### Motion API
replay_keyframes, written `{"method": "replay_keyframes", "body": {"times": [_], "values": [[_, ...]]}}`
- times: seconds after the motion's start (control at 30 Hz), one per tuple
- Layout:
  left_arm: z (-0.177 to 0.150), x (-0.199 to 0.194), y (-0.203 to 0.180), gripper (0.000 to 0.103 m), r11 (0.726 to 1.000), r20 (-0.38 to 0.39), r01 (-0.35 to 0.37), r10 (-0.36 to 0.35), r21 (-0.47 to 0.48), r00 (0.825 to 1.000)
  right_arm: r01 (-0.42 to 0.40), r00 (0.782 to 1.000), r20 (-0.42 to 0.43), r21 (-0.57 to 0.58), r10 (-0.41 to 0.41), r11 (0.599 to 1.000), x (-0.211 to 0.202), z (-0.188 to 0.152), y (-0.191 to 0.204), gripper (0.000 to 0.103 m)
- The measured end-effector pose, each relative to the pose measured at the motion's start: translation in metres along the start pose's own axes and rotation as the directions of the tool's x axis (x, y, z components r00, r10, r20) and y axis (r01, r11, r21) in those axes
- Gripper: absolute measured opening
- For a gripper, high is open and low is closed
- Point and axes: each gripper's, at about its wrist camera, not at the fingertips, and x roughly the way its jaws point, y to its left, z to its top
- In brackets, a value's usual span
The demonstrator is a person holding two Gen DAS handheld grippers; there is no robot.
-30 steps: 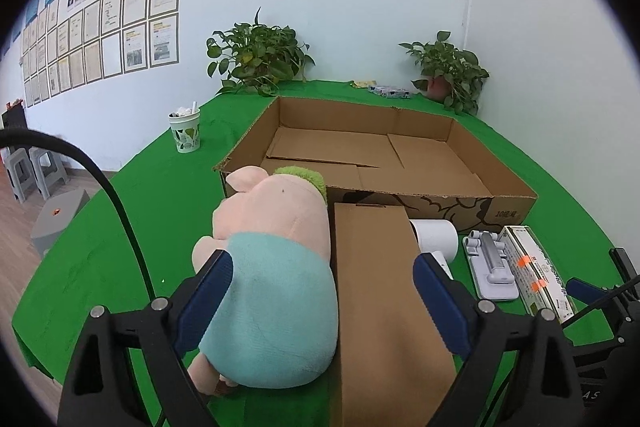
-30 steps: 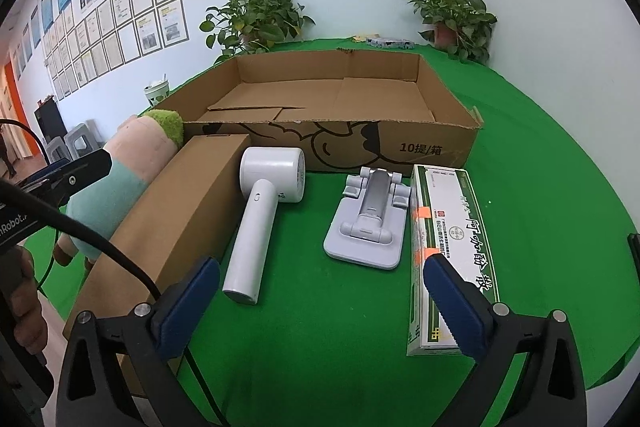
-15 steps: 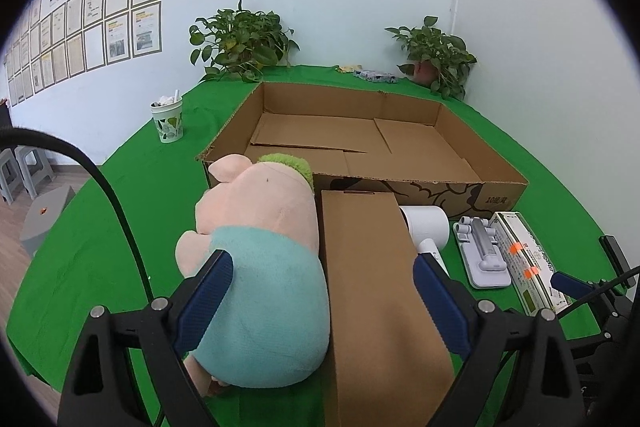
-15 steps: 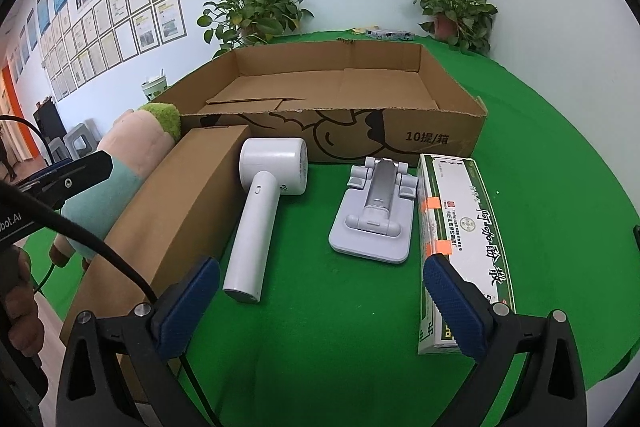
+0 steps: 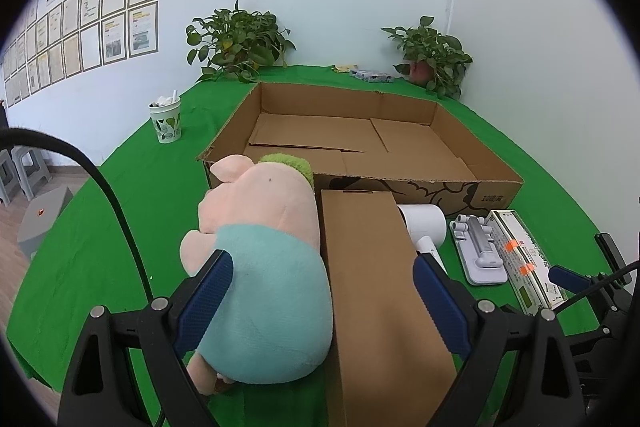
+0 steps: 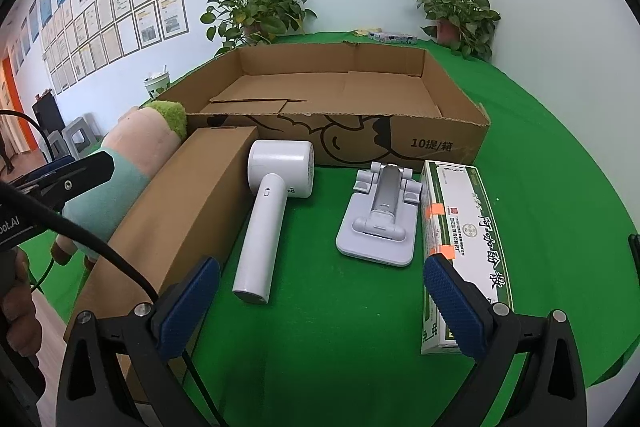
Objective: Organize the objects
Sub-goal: 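Close the left gripper on the plush pig's body, then lift the plush pig with the left gripper and carry it over the open box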
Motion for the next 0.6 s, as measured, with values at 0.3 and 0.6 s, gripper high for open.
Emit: {"method": "replay_keyframes", "body": {"times": [0.3,0.6], "values": [[0.003,-0.003,0.008,0.092,0.999,-0.002,0.042,-0.042,-0.015,0.999,0.008,1.0,0.004,-0.017,-0.008,1.0,-0.008,0.004,0.005,0.102],[-0.002,-0.003,0.046,0.092,0.997,-0.02,0.035,-0.036,-0.066,0.999,-0.249,0.965,0.019,-0.242,0.261,0.938,-0.06,0.037,0.049,0.102]]}}
